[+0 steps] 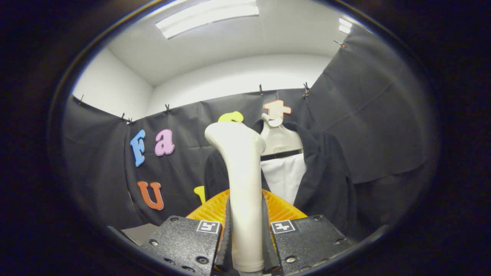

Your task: Iron the clothes twice with a garment steamer, once on the left side and once on the right side.

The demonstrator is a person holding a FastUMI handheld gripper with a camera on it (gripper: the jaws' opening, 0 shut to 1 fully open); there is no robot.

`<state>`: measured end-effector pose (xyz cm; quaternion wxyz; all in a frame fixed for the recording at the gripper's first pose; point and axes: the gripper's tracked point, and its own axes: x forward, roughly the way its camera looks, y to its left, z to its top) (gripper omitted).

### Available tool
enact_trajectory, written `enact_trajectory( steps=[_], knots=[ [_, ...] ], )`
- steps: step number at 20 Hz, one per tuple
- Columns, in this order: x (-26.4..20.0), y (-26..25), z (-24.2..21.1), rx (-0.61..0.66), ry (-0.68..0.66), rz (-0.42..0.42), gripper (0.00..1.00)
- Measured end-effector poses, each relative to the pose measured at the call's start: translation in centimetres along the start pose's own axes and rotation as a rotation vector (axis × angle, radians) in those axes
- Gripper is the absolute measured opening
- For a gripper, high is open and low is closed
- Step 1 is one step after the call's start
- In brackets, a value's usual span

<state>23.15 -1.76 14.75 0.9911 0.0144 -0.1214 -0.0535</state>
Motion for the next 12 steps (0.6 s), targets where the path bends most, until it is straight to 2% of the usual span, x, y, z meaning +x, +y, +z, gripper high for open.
enact_trajectory(
  steps=[6, 10, 12],
  knots=[
    [3.6, -0.4, 2.1, -0.029, -0.051, -0.015, 0.35],
    [3.9, -1.5, 1.0, -0.075, -0.069, -0.097, 0.35],
    [3.9, -1.2, 0.2, -0.093, -0.059, -0.109, 0.35]
  ],
)
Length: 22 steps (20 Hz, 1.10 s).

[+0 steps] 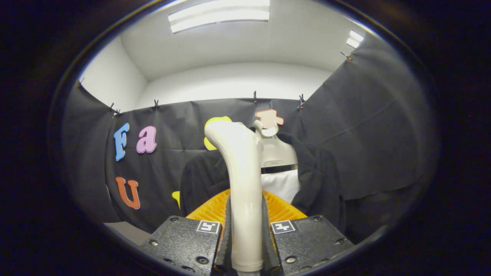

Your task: Iron the clothes twice with a garment steamer, once on the left side and once on the right side.

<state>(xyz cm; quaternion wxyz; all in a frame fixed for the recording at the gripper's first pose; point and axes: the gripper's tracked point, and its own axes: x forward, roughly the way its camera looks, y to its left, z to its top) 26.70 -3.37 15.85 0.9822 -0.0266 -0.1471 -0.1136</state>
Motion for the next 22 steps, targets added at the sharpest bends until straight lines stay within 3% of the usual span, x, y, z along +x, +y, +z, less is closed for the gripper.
enact_trajectory(
  steps=[16, 22],
  knots=[
    [-2.7, 0.6, -7.7, -0.204, 0.078, -0.130, 0.35],
    [-4.5, 1.5, -11.1, -0.234, 0.146, -0.113, 0.36]
  ],
)
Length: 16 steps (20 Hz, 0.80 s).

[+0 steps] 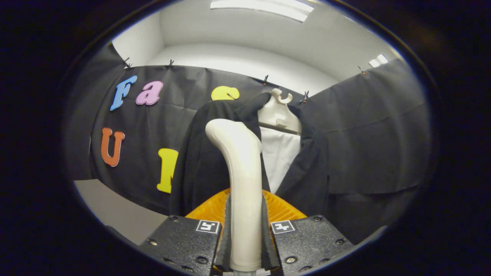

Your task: Iron the clothes twice with a garment steamer, once on the left side and once on the right side.

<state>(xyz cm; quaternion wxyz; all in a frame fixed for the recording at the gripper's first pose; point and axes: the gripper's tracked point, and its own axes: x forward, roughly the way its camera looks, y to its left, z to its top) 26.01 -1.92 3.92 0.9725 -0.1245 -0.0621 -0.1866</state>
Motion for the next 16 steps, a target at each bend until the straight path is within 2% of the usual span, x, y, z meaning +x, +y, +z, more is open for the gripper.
enact_trajectory(
  steps=[16],
  knots=[
    [-2.8, -2.8, -9.1, -0.065, 0.178, -0.050, 0.35]
  ],
)
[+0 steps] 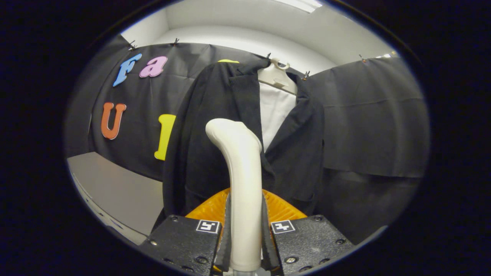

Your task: Iron the clothes twice with a garment steamer, once on the left side and once on the right side.

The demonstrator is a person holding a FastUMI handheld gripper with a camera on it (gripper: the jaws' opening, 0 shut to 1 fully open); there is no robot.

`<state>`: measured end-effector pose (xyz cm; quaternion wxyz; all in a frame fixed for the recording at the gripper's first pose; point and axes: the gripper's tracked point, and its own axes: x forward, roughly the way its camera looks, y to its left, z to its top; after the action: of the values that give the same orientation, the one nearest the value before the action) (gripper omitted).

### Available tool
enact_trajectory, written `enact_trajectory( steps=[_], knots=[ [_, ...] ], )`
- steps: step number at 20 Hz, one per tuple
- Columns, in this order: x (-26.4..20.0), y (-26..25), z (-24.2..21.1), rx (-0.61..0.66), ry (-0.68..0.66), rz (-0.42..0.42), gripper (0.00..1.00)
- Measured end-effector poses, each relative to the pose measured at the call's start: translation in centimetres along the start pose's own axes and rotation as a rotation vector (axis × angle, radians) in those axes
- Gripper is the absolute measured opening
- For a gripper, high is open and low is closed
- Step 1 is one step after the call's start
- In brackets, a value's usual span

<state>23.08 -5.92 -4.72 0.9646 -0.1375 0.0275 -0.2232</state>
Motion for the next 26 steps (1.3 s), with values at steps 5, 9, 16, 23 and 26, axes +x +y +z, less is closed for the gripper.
enact_trajectory(
  steps=[5, 9, 16, 23, 26],
  knots=[
    [0.1, -0.6, -2.7, -0.022, 0.049, -0.015, 0.35],
    [-0.1, -0.1, -4.8, -0.047, 0.085, -0.011, 0.36],
    [-0.5, 1.1, -9.9, -0.094, 0.185, -0.006, 0.35],
    [0.3, 1.9, -14.0, -0.146, 0.260, -0.031, 0.35],
    [0.8, 2.5, -16.2, -0.165, 0.298, -0.043, 0.36]
  ],
)
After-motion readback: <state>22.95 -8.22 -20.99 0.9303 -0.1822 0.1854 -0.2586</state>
